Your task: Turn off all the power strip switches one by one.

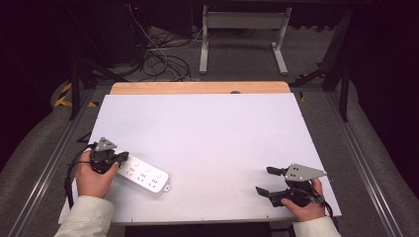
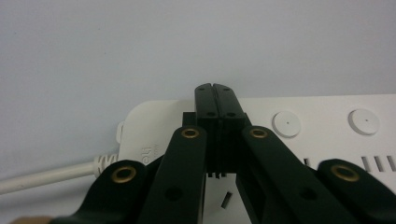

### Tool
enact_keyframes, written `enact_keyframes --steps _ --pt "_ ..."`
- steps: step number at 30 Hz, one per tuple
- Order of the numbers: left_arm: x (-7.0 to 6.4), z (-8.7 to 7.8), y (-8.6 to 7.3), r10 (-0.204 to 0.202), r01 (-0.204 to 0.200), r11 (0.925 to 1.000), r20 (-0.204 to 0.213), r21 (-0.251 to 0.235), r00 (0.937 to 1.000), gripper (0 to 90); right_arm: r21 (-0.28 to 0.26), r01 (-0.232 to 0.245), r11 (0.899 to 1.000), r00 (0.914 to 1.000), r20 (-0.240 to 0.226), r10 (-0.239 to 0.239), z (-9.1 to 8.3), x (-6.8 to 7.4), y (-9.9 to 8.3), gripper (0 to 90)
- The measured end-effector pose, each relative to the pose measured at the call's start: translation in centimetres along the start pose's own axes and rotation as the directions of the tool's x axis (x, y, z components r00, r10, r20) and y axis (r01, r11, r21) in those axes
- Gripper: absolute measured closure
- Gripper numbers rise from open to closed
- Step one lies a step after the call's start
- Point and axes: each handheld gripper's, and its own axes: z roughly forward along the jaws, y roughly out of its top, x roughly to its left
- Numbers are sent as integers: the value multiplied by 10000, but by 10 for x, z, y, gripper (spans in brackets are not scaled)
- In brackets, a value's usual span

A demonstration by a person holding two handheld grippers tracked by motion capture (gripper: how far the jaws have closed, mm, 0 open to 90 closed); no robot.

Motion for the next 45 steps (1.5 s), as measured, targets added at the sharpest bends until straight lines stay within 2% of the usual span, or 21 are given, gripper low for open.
enact_keyframes --steps 4,12,16,18,19,20,21,23,25,27,34,35,39,40,42,45 --pt "4 0 -2 -246 249 9996 238 -146 9994 900 -1 7 10000 10000 -7 -7 0 1 0 201" --pt "2 0 -1 -226 227 9997 119 -85 9997 900 -4 17 10000 10000 -18 -17 0 0 0 201" --pt "-1 1 -1 -31 31 10000 -39 40 10000 900 -27 17 10000 10000 0 -17 -1 1 0 201" --pt "-3 1 0 315 -314 9995 -239 73 9992 900 -38 22 10000 10000 1 -22 -1 1 0 201" --pt "-3 0 0 366 -370 9989 -135 -302 9992 900 -47 6 10000 10000 7 -6 -2 1 0 201" --pt "-3 -1 1 275 -278 9993 -136 -245 9995 900 -52 -10 10000 10000 2 10 -2 1 0 201" --pt "-3 -5 1 243 -248 9981 -81 -560 9997 900 -43 -4 10000 10000 17 4 -2 1 0 201" --pt "-6 -24 8 296 -309 9907 -115 -1323 9995 900 -35 -6 10000 10000 -6 6 -1 0 0 201" --pt "-10 -41 14 321 -311 9831 29 -1806 9995 900 -28 -47 10000 10000 4 47 -1 -1 -1 201" --pt "-14 -49 15 446 -419 9796 95 -1963 9990 900 -12 -71 10000 10000 13 71 0 -2 -1 201" --pt "-20 -51 14 630 -542 9775 368 -2038 9973 897 -58 -39 10000 10000 20 39 -2 -1 -1 201" --pt "-22 -52 14 584 -492 9761 378 -2117 9976 826 -60 -45 10000 10000 30 45 -2 -1 -1 201" --pt "-27 -59 16 814 -572 9665 872 -2502 9929 691 -34 -49 10000 10000 23 49 -1 -1 -1 202" --pt "-29 -61 16 824 -543 9626 958 -2655 9920 630 -48 -54 10000 10000 14 54 -1 -2 -1 202" --pt "-32 -65 16 1104 -771 9537 997 -2909 9889 521 -66 -62 10000 10000 16 62 -2 -2 -1 201" --pt "-37 -70 16 1305 -800 9427 1371 -3239 9819 416 -75 -72 9999 10000 30 73 -2 -1 -1 200"
